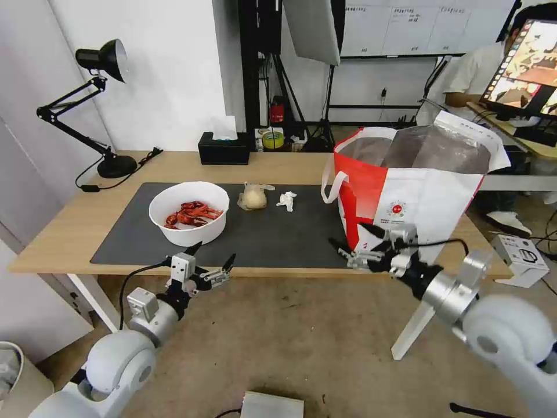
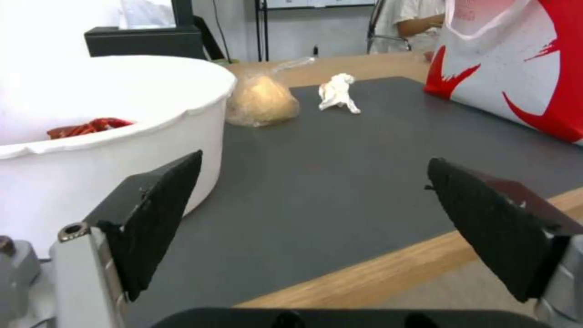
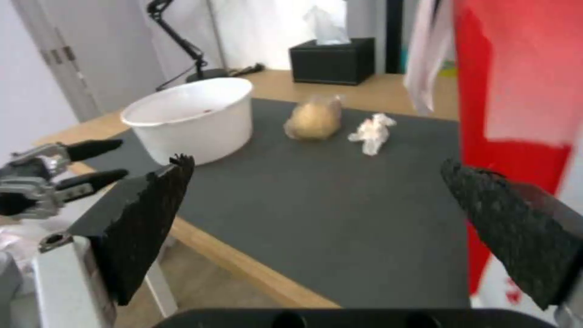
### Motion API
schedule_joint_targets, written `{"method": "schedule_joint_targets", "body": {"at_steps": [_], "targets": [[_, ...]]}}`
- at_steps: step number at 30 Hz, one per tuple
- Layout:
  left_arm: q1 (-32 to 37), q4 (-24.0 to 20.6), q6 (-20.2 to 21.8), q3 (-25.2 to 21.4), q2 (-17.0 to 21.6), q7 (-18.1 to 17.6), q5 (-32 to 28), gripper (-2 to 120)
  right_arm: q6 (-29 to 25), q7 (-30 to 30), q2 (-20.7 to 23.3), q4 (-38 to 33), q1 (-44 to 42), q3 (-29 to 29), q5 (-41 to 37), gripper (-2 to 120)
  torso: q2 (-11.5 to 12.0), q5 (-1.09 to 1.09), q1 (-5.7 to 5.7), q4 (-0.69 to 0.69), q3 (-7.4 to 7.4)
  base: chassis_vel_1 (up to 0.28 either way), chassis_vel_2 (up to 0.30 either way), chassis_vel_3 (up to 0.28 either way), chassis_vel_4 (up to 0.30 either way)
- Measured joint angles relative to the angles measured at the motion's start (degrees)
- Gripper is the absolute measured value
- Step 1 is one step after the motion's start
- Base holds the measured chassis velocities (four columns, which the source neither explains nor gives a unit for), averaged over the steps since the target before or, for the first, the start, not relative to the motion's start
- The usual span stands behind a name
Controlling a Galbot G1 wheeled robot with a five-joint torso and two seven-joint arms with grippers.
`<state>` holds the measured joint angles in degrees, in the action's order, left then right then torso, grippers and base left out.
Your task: Pick up the trash from the table and place it into the takeout bag.
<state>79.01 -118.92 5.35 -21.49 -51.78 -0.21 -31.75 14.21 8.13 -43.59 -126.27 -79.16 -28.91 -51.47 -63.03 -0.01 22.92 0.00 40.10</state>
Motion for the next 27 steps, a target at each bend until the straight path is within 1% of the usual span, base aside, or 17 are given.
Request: {"method": "schedule_joint_targets", "body": {"at_steps": [1,3,4,5,8,9,12,19,27], "targets": [[0.0,0.0,0.0,0.0,0.0,0.0,0.0,100,0.0,0.0,0.0,0.0,0.0,0.0,0.0,100,0.0,0.0,0.0,0.0,0.0,0.0,0.0,0.0,0.0],[0.15,0.31,-0.06,0.0,-0.2,0.01,0.18,100,-2.06,-1.97,-1.2,1.0,-1.93,0.7,1.26,100,0.0,0.0,0.0,0.0,0.0,0.0,0.0,0.0,0.0],[0.27,0.53,-0.15,0.0,-0.3,0.0,0.3,100,-3.92,-2.31,-1.9,2.13,-2.89,1.18,3.19,100,0.0,0.0,0.0,0.0,0.0,0.0,0.0,0.0,0.0],[0.27,0.53,-0.15,0.0,-0.3,0.0,0.3,100,-3.92,-2.31,-1.9,2.13,-2.89,1.18,3.19,100,0.0,0.0,0.0,0.0,0.0,0.0,0.0,0.0,0.0],[0.63,0.8,-0.29,-0.08,-0.35,0.0,0.51,100,-8.02,-2.38,-4.26,4.78,-5.01,2.08,6.87,100,0.0,0.01,0.01,-0.01,0.0,0.0,0.0,0.0,0.0],[0.63,0.8,-0.29,-0.08,-0.35,0.0,0.51,100,-8.02,-2.38,-4.26,4.78,-5.01,2.08,6.87,100,0.0,0.01,0.01,-0.01,0.0,0.0,0.0,0.0,0.0],[0.91,0.79,-0.35,-0.25,-0.35,0.0,0.53,100,-10.19,-2.38,-6.12,6.47,-6.23,2.65,8.68,100,0.0,0.0,0.0,0.0,0.0,0.0,0.0,0.0,0.0],[1.76,0.88,-0.56,-1.0,-0.25,0.0,0.73,100,-12.5,-2.02,-7.93,8.13,-7.6,2.99,9.96,100,0.0,0.0,0.0,0.0,0.0,0.0,0.0,0.0,0.0],[2.12,1.36,-0.74,-1.47,-0.01,0.01,0.98,100,-13.01,-1.53,-8.64,8.02,-8.71,3.04,10.92,100,0.0,0.0,0.0,-0.01,0.0,0.0,0.0,0.0,0.0]]}}
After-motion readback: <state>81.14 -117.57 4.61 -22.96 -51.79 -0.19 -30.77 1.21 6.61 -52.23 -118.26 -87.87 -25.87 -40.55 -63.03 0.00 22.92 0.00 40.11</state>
